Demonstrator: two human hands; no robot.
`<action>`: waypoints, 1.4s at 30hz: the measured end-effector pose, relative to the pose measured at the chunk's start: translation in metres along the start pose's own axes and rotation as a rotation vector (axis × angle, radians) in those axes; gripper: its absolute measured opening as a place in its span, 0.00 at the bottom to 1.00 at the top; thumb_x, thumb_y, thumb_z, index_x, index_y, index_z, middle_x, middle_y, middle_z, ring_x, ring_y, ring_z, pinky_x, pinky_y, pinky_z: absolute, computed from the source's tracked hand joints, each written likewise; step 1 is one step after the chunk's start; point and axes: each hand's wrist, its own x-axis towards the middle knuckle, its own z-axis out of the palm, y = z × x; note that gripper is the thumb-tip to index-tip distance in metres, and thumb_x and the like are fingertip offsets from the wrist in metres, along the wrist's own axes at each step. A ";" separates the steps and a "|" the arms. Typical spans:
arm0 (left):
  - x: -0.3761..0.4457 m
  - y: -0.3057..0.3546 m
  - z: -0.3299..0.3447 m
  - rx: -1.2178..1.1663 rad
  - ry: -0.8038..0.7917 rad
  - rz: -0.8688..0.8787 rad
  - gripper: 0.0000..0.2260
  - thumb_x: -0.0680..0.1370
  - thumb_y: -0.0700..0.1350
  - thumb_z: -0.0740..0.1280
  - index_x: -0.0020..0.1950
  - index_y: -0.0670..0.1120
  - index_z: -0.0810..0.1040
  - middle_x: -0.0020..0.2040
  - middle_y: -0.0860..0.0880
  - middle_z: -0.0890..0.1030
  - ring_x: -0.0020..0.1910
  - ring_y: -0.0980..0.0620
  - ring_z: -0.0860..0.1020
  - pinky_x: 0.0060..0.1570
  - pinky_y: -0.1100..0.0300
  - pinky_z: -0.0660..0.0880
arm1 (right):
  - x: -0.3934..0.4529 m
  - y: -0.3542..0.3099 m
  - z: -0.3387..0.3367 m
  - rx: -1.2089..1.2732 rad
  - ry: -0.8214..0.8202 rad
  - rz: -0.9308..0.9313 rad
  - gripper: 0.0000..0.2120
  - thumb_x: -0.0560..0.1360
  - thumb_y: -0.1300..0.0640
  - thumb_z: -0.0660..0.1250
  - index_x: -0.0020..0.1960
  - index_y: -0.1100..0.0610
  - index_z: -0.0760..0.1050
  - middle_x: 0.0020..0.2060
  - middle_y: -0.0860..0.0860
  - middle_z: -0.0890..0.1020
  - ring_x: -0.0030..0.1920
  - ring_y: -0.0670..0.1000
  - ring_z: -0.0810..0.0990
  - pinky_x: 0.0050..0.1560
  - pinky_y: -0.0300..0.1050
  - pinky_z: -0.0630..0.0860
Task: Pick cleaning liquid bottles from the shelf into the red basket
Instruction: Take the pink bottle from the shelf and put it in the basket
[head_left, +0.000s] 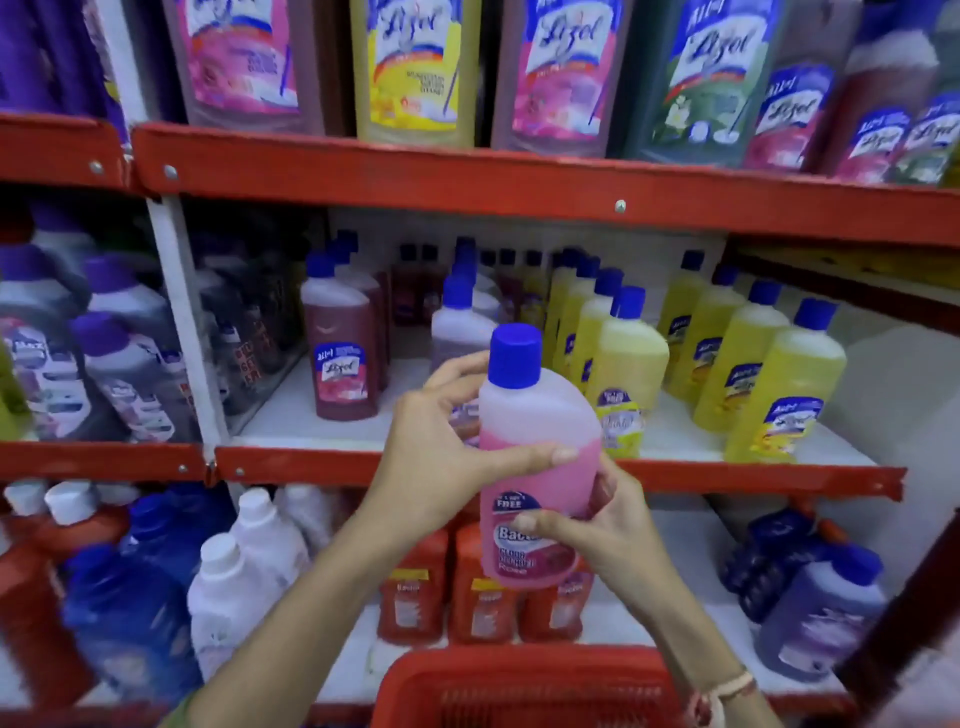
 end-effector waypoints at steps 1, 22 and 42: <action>-0.004 -0.009 0.006 -0.014 0.002 -0.040 0.22 0.59 0.43 0.82 0.51 0.49 0.84 0.60 0.51 0.78 0.56 0.56 0.80 0.49 0.60 0.79 | -0.005 0.007 -0.005 -0.008 -0.017 0.027 0.31 0.56 0.70 0.80 0.56 0.55 0.76 0.46 0.49 0.87 0.48 0.48 0.85 0.44 0.39 0.80; -0.213 -0.226 0.098 0.242 0.000 -0.572 0.26 0.50 0.59 0.79 0.46 0.58 0.81 0.53 0.53 0.78 0.51 0.48 0.80 0.51 0.54 0.78 | -0.157 0.226 -0.059 -0.506 -0.228 0.563 0.28 0.61 0.56 0.79 0.59 0.60 0.77 0.52 0.50 0.82 0.52 0.48 0.78 0.55 0.37 0.74; -0.272 -0.284 0.097 0.153 -0.087 -0.918 0.33 0.46 0.53 0.79 0.50 0.47 0.82 0.45 0.48 0.85 0.44 0.54 0.80 0.46 0.60 0.78 | -0.190 0.286 -0.039 -0.660 -0.335 0.740 0.28 0.60 0.57 0.79 0.59 0.57 0.77 0.53 0.56 0.85 0.53 0.56 0.82 0.54 0.49 0.78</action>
